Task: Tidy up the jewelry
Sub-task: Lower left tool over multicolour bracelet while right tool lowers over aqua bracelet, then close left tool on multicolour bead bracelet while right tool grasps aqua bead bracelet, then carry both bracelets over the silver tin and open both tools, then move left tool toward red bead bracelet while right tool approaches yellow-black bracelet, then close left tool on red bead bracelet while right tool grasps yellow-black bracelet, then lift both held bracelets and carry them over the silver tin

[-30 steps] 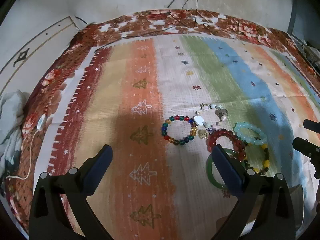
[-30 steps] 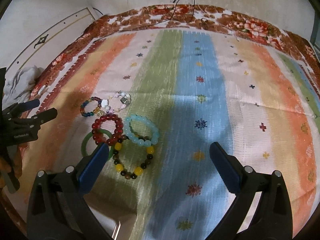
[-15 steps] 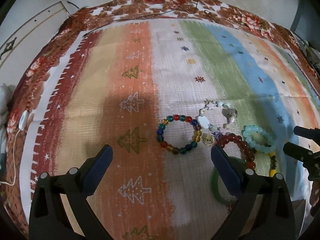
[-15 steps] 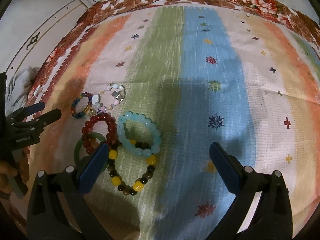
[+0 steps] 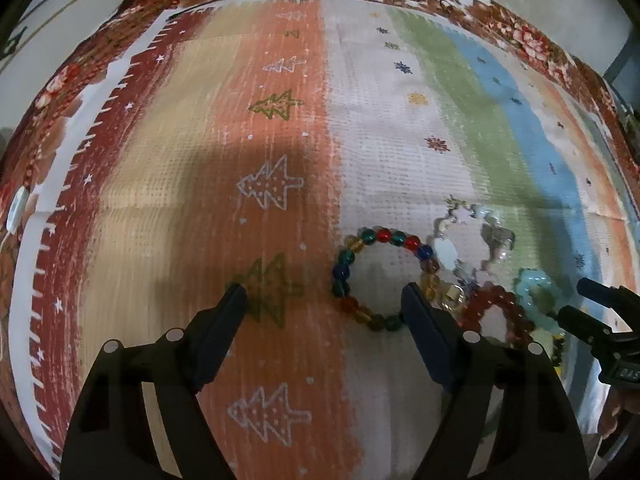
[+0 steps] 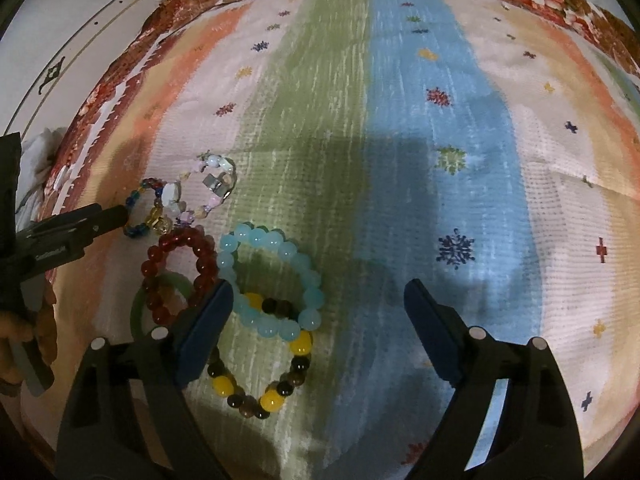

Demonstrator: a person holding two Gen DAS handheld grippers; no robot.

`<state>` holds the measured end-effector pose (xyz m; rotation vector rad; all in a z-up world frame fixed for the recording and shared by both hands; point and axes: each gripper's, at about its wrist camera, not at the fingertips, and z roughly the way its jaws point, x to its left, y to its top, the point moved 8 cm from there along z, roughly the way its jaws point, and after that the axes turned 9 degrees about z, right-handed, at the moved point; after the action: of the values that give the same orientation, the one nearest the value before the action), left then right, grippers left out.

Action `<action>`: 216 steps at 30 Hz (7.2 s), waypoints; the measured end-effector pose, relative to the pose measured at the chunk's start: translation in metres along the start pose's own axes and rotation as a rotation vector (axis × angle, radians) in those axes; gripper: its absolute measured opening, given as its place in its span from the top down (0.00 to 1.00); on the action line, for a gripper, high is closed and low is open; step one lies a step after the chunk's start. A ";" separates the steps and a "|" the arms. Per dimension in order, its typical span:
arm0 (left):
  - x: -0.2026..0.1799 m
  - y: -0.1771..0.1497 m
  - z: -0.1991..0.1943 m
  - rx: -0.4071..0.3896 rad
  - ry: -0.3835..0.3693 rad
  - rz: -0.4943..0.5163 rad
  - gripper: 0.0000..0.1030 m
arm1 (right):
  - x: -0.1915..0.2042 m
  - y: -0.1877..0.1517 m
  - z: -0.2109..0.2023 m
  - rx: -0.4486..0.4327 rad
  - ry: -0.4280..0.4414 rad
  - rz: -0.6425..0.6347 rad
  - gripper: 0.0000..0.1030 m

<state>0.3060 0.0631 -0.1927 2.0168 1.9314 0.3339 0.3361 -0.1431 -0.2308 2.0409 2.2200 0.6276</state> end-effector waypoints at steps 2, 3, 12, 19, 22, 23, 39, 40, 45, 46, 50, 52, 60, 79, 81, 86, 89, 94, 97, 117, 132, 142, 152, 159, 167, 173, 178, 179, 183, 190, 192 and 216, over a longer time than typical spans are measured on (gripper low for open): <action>-0.001 0.003 0.004 0.000 0.013 0.024 0.26 | 0.001 0.001 0.003 0.001 -0.004 0.001 0.17; -0.002 0.005 0.005 0.001 0.018 0.033 0.27 | 0.001 0.002 0.005 0.002 -0.008 0.001 0.17; -0.013 0.011 0.015 0.003 0.064 0.154 0.50 | 0.003 0.009 0.011 -0.007 -0.090 -0.043 0.38; -0.028 0.010 0.017 0.019 0.050 0.220 0.78 | 0.001 0.006 0.012 0.014 -0.106 -0.061 0.63; -0.032 0.008 0.017 0.022 0.062 0.238 0.91 | 0.002 0.004 0.012 0.027 -0.090 -0.056 0.85; -0.031 0.008 0.016 0.019 0.061 0.236 0.91 | 0.002 0.003 0.012 0.027 -0.091 -0.059 0.85; -0.051 0.016 -0.040 -0.071 -0.048 0.201 0.91 | 0.047 0.001 -0.042 -0.081 0.000 -0.122 0.87; -0.053 0.015 -0.044 -0.079 -0.053 0.203 0.91 | 0.050 0.000 -0.047 -0.092 0.007 -0.127 0.87; -0.057 0.014 -0.065 -0.116 -0.076 0.194 0.91 | 0.059 -0.004 -0.068 -0.130 0.017 -0.142 0.87; -0.056 0.014 -0.067 -0.120 -0.077 0.190 0.91 | 0.059 -0.007 -0.071 -0.134 0.023 -0.141 0.87; -0.056 0.010 -0.081 -0.138 -0.094 0.175 0.91 | 0.060 -0.015 -0.085 -0.151 0.041 -0.133 0.87; -0.057 0.008 -0.089 -0.150 -0.100 0.174 0.91 | 0.061 -0.018 -0.096 -0.168 0.055 -0.131 0.87; -0.075 -0.009 -0.135 -0.226 -0.151 0.190 0.91 | 0.067 -0.037 -0.136 -0.235 0.088 -0.137 0.87; -0.116 -0.075 -0.198 -0.328 -0.233 0.267 0.91 | 0.091 -0.104 -0.175 -0.260 0.160 -0.193 0.87; -0.120 -0.081 -0.201 -0.330 -0.242 0.272 0.91 | 0.092 -0.112 -0.179 -0.261 0.168 -0.198 0.87; -0.126 -0.098 -0.201 -0.317 -0.260 0.284 0.91 | 0.092 -0.126 -0.182 -0.254 0.177 -0.199 0.87; -0.131 -0.110 -0.196 -0.294 -0.270 0.296 0.91 | 0.089 -0.135 -0.179 -0.237 0.179 -0.193 0.87; -0.138 -0.120 -0.189 -0.265 -0.279 0.314 0.91 | 0.083 -0.146 -0.170 -0.203 0.179 -0.177 0.87; -0.136 -0.121 -0.184 -0.249 -0.281 0.294 0.83 | 0.075 -0.146 -0.168 -0.194 0.186 -0.141 0.71; -0.103 -0.095 -0.159 -0.218 -0.209 0.218 0.58 | 0.056 -0.124 -0.157 -0.213 0.135 -0.108 0.46; -0.094 -0.070 -0.121 -0.130 -0.191 0.213 0.58 | 0.045 -0.092 -0.125 -0.170 0.091 -0.092 0.46; -0.091 -0.052 -0.089 -0.073 -0.160 0.222 0.58 | 0.035 -0.069 -0.104 -0.136 0.058 -0.076 0.46; -0.085 -0.035 -0.055 -0.013 -0.139 0.213 0.58 | 0.023 -0.054 -0.077 -0.080 0.027 -0.068 0.46; -0.087 -0.028 -0.040 0.014 -0.132 0.227 0.58 | 0.019 -0.047 -0.063 -0.047 0.013 -0.069 0.46; -0.088 -0.024 -0.023 0.046 -0.119 0.242 0.58 | 0.012 -0.043 -0.040 0.004 -0.010 -0.063 0.46; -0.084 -0.022 -0.012 0.066 -0.113 0.240 0.58 | 0.009 -0.039 -0.029 0.030 -0.015 -0.058 0.46; -0.088 -0.019 -0.008 0.072 -0.113 0.257 0.58 | 0.007 -0.039 -0.020 0.053 -0.024 -0.065 0.46; -0.089 -0.018 -0.006 0.074 -0.115 0.259 0.58 | 0.006 -0.038 -0.018 0.057 -0.027 -0.065 0.46; -0.089 -0.016 -0.001 0.084 -0.115 0.267 0.58 | 0.005 -0.037 -0.011 0.067 -0.033 -0.062 0.46; -0.089 -0.013 0.004 0.082 -0.124 0.275 0.75 | 0.006 -0.034 -0.001 0.072 -0.070 -0.090 0.51; -0.089 -0.015 0.006 0.090 -0.111 0.289 0.85 | 0.004 -0.034 0.000 0.065 -0.090 -0.100 0.57; -0.098 -0.001 -0.056 -0.044 -0.185 0.265 0.87 | 0.027 -0.023 -0.055 -0.067 0.003 -0.123 0.87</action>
<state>0.2778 -0.0301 -0.1361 2.1925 1.5392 0.2401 0.2935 -0.1321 -0.1824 1.8568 2.2724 0.6835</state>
